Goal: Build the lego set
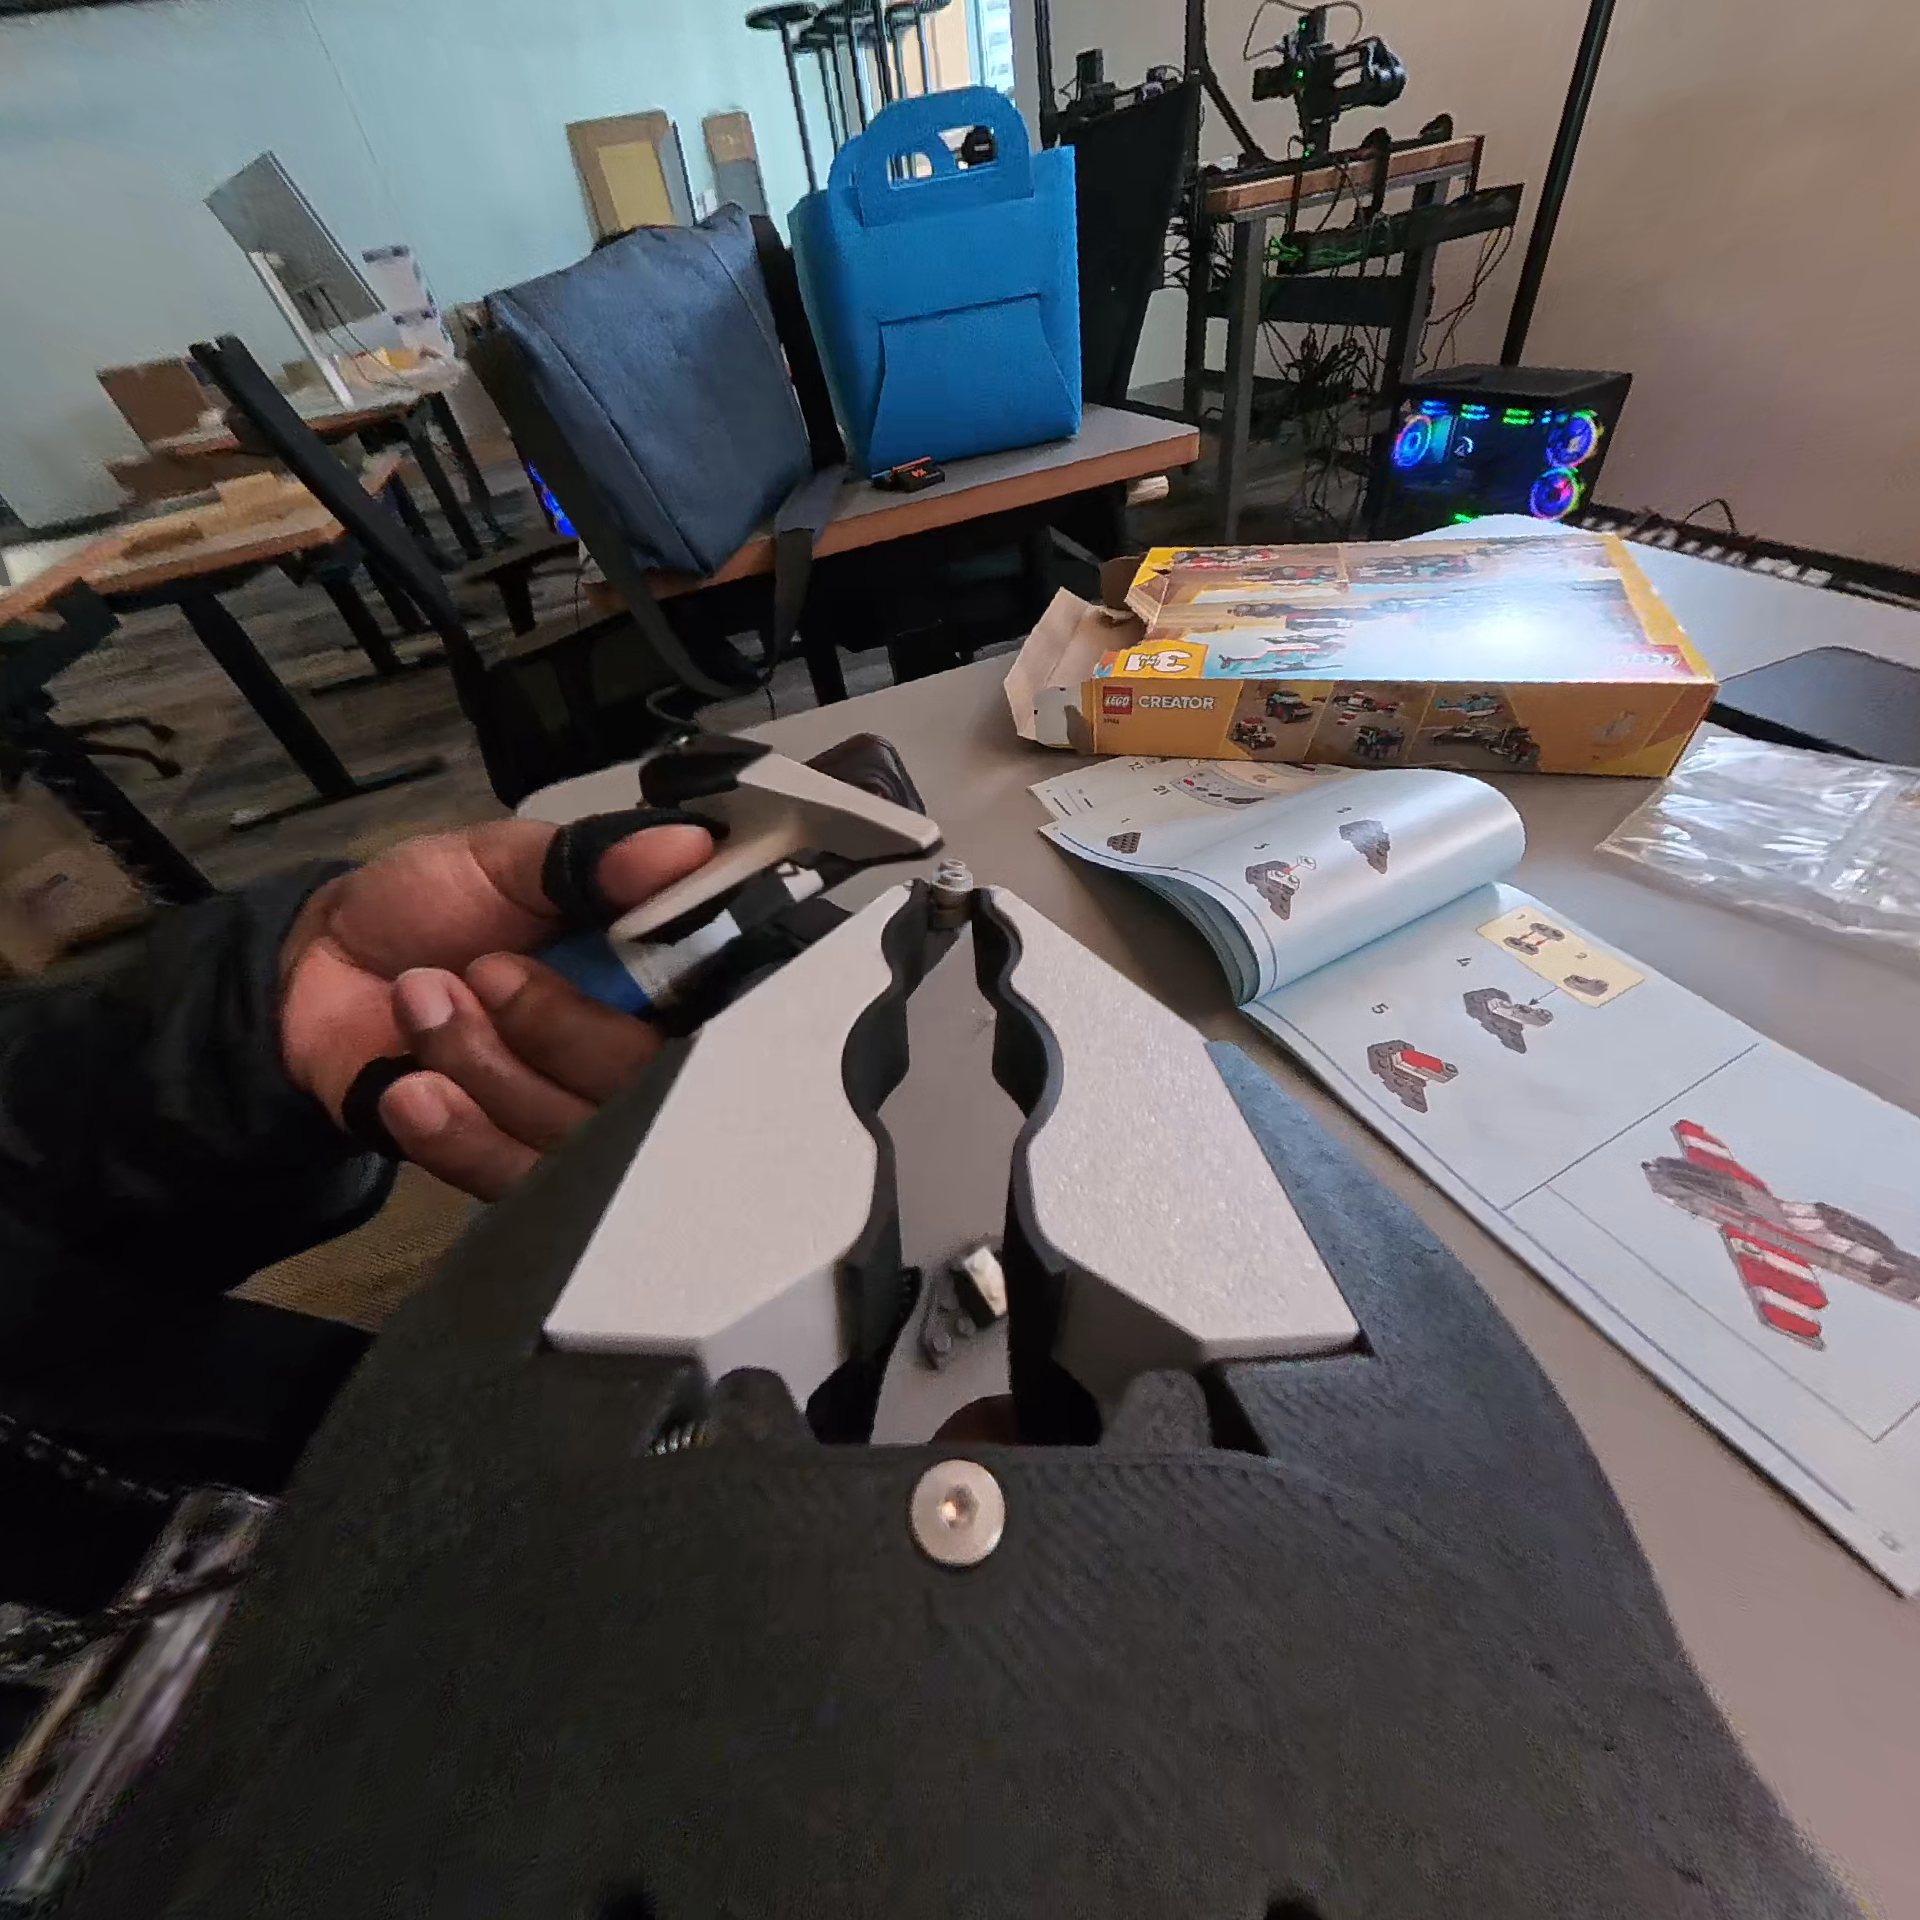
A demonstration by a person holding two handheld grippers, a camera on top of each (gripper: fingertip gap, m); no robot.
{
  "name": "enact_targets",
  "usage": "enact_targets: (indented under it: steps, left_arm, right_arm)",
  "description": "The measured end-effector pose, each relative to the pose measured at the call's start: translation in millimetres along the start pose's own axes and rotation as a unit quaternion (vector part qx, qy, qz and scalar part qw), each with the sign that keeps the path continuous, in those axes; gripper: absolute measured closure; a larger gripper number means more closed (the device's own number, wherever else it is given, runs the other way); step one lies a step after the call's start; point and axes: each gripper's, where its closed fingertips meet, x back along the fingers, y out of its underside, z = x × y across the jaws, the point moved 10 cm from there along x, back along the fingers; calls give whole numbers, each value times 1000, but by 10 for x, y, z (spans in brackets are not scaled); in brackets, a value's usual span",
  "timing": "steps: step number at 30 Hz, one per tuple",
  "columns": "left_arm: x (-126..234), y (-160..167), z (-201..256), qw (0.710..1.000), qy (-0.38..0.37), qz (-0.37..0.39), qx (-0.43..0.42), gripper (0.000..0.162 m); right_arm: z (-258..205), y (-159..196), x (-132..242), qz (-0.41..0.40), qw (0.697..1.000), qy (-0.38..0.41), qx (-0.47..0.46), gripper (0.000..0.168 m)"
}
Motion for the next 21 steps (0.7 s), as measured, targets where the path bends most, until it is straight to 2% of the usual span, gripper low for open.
enact_targets:
  steps: [3,8,12,14,17,21]
  left_arm:
    - [2,-10,15,1000,2,10,-1,136]
    - [31,-44,62,999,-3,18,-28,134]
    - [28,-63,243,987,-40,-21,-154,132]
    - [35,-55,369,964,-76,-47,-252,132]
    - [39,-4,509,914,-118,-80,-381,134]
    - [1,106,586,860,-127,-126,-479,135]
  right_arm:
    - [52,17,14,26,997,-19,-65,161]
    - [119,74,11,53,979,-55,-187,162]
    - [166,137,14,42,949,-76,-302,161]
    - [170,148,36,38,934,-89,-344,162]
    - [137,138,67,36,917,-112,-382,162]
    - [68,114,103,30,907,-133,-400,162]
